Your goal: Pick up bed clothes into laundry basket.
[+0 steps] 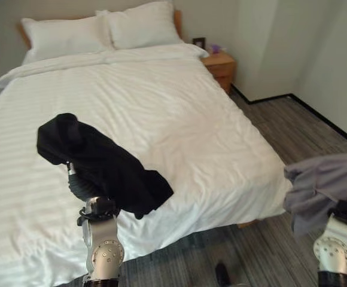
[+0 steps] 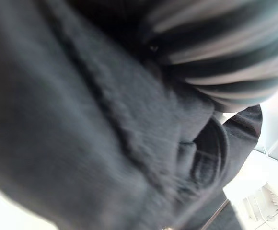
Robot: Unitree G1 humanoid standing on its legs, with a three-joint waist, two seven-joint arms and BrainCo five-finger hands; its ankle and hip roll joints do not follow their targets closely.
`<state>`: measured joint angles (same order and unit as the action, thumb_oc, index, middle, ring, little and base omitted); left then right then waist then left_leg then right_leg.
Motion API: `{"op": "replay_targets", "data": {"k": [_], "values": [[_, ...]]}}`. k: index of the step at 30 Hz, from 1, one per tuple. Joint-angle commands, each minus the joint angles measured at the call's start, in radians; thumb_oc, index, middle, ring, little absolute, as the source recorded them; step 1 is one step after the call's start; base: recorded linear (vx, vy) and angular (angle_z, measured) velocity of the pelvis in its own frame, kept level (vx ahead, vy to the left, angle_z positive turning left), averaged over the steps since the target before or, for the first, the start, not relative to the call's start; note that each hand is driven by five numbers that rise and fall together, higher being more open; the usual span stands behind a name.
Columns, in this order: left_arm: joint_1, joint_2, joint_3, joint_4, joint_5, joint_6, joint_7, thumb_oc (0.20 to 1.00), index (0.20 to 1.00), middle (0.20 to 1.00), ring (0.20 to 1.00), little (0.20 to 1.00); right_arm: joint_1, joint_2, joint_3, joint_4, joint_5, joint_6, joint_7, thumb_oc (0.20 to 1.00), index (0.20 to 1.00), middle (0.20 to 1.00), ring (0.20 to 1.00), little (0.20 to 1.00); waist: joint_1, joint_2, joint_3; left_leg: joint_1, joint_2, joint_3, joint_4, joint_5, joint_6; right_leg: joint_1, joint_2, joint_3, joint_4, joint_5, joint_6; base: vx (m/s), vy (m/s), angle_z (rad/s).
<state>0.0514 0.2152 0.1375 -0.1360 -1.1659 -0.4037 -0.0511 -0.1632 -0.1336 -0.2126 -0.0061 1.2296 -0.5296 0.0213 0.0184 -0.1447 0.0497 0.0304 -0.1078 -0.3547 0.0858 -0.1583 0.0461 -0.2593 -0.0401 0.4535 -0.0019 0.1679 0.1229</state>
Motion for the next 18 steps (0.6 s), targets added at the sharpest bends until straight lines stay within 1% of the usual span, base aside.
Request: {"op": "replay_targets", "data": {"k": [1, 2, 3, 5, 6, 7, 8, 9, 10, 12, 13, 14, 15, 16, 17, 18], "values": [[-0.077, 0.036, 0.026, -0.050, 0.003, -0.031, -0.056, 0.200, 0.200, 0.200, 0.200, 0.200, -0.046, -0.041, -0.054, -0.094, 0.080, -0.067, 0.099, 0.200, 0.200, 0.200, 0.200, 0.200, -0.015, 0.087, -0.003, -0.055, 0.027, -0.043, -0.054, 0.086, -0.060, 0.116, 0.096, 0.022, -0.021, -0.024, -0.010, -0.09, 0.161, -2.49], [-0.068, 0.038, 0.026, -0.053, -0.004, -0.027, -0.070, 0.200, 0.200, 0.200, 0.200, 0.200, -0.028, -0.044, -0.044, -0.101, 0.073, -0.064, 0.100, 0.200, 0.200, 0.200, 0.200, 0.200, -0.022, 0.093, -0.006, -0.045, 0.042, -0.015, -0.079, 0.081, -0.050, 0.115, 0.099, 0.039, -0.034, -0.022, -0.007, -0.07, 0.216, -1.60], [-0.066, 0.045, 0.021, -0.052, 0.003, -0.024, -0.077, 0.200, 0.200, 0.200, 0.200, 0.200, 0.000, -0.041, -0.049, -0.128, 0.057, -0.052, 0.096, 0.200, 0.200, 0.200, 0.200, 0.200, -0.036, 0.094, -0.009, -0.037, 0.047, 0.009, -0.100, 0.089, -0.045, 0.105, 0.099, 0.059, -0.043, -0.008, 0.004, -0.09, 0.246, -1.64], [-0.071, 0.077, 0.014, -0.047, 0.024, -0.026, -0.076, 0.200, 0.200, 0.200, 0.200, 0.200, 0.031, -0.025, -0.051, -0.158, 0.046, -0.041, 0.093, 0.200, 0.200, 0.200, 0.200, 0.200, -0.059, 0.090, 0.000, -0.033, 0.043, 0.053, -0.129, 0.099, -0.025, 0.066, 0.107, 0.097, -0.048, 0.019, 0.030, -0.17, 0.215, -1.74], [-0.076, 0.096, 0.013, -0.043, 0.040, -0.027, -0.073, 0.200, 0.200, 0.200, 0.200, 0.200, 0.043, -0.020, -0.049, -0.161, 0.050, -0.037, 0.099, 0.200, 0.200, 0.200, 0.200, 0.200, -0.067, 0.081, 0.005, -0.036, 0.041, 0.094, -0.140, 0.106, -0.020, 0.044, 0.117, 0.124, -0.050, 0.039, 0.048, -0.26, 0.178, -1.45], [-0.081, 0.136, 0.008, -0.037, 0.061, -0.024, -0.073, 0.200, 0.200, 0.200, 0.200, 0.200, 0.065, -0.007, -0.034, -0.155, 0.044, -0.036, 0.096, 0.200, 0.200, 0.200, 0.200, 0.200, -0.066, 0.084, 0.030, -0.039, 0.048, 0.163, -0.139, 0.105, -0.004, 0.006, 0.124, 0.062, -0.038, 0.040, 0.054, -0.21, 0.095, -1.60], [-0.082, 0.137, 0.009, -0.036, 0.061, -0.024, -0.073, 0.200, 0.200, 0.200, 0.200, 0.200, 0.065, -0.006, -0.033, -0.156, 0.043, -0.036, 0.096, 0.200, 0.200, 0.200, 0.200, 0.200, -0.064, 0.080, 0.030, -0.042, 0.046, 0.166, -0.139, 0.109, -0.006, 0.001, 0.124, 0.065, -0.033, 0.041, 0.056, -0.22, 0.084, -1.70], [-0.088, 0.151, 0.006, -0.036, 0.066, -0.020, -0.075, 0.200, 0.200, 0.200, 0.200, 0.200, 0.074, -0.010, -0.019, -0.156, 0.036, -0.032, 0.090, 0.200, 0.200, 0.200, 0.200, 0.200, -0.051, 0.092, 0.047, -0.048, 0.062, 0.209, -0.130, 0.113, -0.010, -0.007, 0.083, -0.076, 0.008, -0.005, 0.035, -0.18, 0.043, -1.77], [-0.085, 0.149, 0.013, -0.029, 0.059, -0.011, -0.081, 0.200, 0.200, 0.200, 0.200, 0.200, 0.084, -0.015, -0.017, -0.153, 0.033, -0.028, 0.085, 0.200, 0.200, 0.200, 0.200, 0.200, -0.055, 0.108, 0.056, -0.052, 0.080, 0.243, -0.130, 0.124, -0.013, 0.005, 0.050, -0.179, 0.069, -0.053, 0.010, -0.22, 0.061, -1.45], [-0.088, 0.130, 0.006, -0.015, 0.045, -0.004, -0.079, 0.200, 0.200, 0.200, 0.200, 0.200, 0.098, -0.014, -0.022, -0.147, 0.030, -0.023, 0.086, 0.200, 0.200, 0.200, 0.200, 0.200, -0.062, 0.119, 0.055, -0.043, 0.102, 0.299, -0.149, 0.133, -0.016, 0.050, 0.024, -0.236, 0.149, -0.101, -0.004, -0.19, 0.026, -1.49], [-0.093, 0.126, 0.008, -0.008, 0.039, -0.008, -0.074, 0.200, 0.200, 0.200, 0.200, 0.200, 0.097, -0.010, -0.024, -0.144, 0.022, -0.025, 0.078, 0.200, 0.200, 0.200, 0.200, 0.200, -0.050, 0.128, 0.052, -0.044, 0.116, 0.325, -0.148, 0.136, -0.017, 0.066, -0.010, -0.295, 0.183, -0.131, -0.011, -0.16, -0.002, -1.23], [-0.097, 0.123, -0.003, -0.005, 0.039, -0.003, -0.070, 0.200, 0.200, 0.200, 0.200, 0.200, 0.092, -0.007, -0.022, -0.139, 0.009, -0.026, 0.063, 0.200, 0.200, 0.200, 0.200, 0.200, -0.045, 0.133, 0.045, -0.042, 0.122, 0.342, -0.149, 0.130, -0.023, 0.089, -0.043, -0.336, 0.172, -0.147, -0.014, -0.15, -0.047, -1.43], [-0.094, 0.126, 0.001, -0.006, 0.039, 0.003, -0.061, 0.200, 0.200, 0.200, 0.200, 0.200, 0.079, 0.001, -0.017, -0.134, -0.006, -0.031, 0.040, 0.200, 0.200, 0.200, 0.200, 0.200, -0.025, 0.134, 0.030, -0.039, 0.133, 0.392, -0.144, 0.129, -0.031, 0.125, -0.106, -0.435, 0.148, -0.131, -0.003, -0.08, -0.045, -1.35], [-0.094, 0.126, 0.001, -0.006, 0.039, 0.004, -0.061, 0.200, 0.200, 0.200, 0.200, 0.200, 0.079, 0.001, -0.017, -0.134, -0.006, -0.031, 0.040, 0.200, 0.200, 0.200, 0.200, 0.200, -0.025, 0.133, 0.030, -0.039, 0.133, 0.392, -0.144, 0.129, -0.031, 0.125, -0.106, -0.435, 0.147, -0.131, -0.003, -0.07, -0.091, -1.30], [-0.091, 0.128, 0.006, -0.004, 0.039, 0.012, -0.063, 0.200, 0.200, 0.200, 0.200, 0.200, 0.070, 0.003, -0.014, -0.126, -0.007, -0.033, 0.034, 0.200, 0.200, 0.200, 0.200, 0.200, -0.016, 0.133, 0.020, -0.037, 0.142, 0.418, -0.145, 0.128, -0.037, 0.138, -0.127, -0.484, 0.128, -0.126, 0.003, -0.05, -0.141, -1.01], [-0.081, 0.132, 0.024, -0.007, 0.037, 0.016, -0.067, 0.200, 0.200, 0.200, 0.200, 0.200, 0.060, -0.002, -0.004, -0.124, -0.011, -0.030, 0.026, 0.200, 0.200, 0.200, 0.200, 0.200, -0.009, 0.122, 0.006, -0.028, 0.153, 0.469, -0.152, 0.127, -0.048, 0.168, -0.135, -0.535, 0.080, -0.118, 0.019, -0.05, -0.141, -0.78]]}}
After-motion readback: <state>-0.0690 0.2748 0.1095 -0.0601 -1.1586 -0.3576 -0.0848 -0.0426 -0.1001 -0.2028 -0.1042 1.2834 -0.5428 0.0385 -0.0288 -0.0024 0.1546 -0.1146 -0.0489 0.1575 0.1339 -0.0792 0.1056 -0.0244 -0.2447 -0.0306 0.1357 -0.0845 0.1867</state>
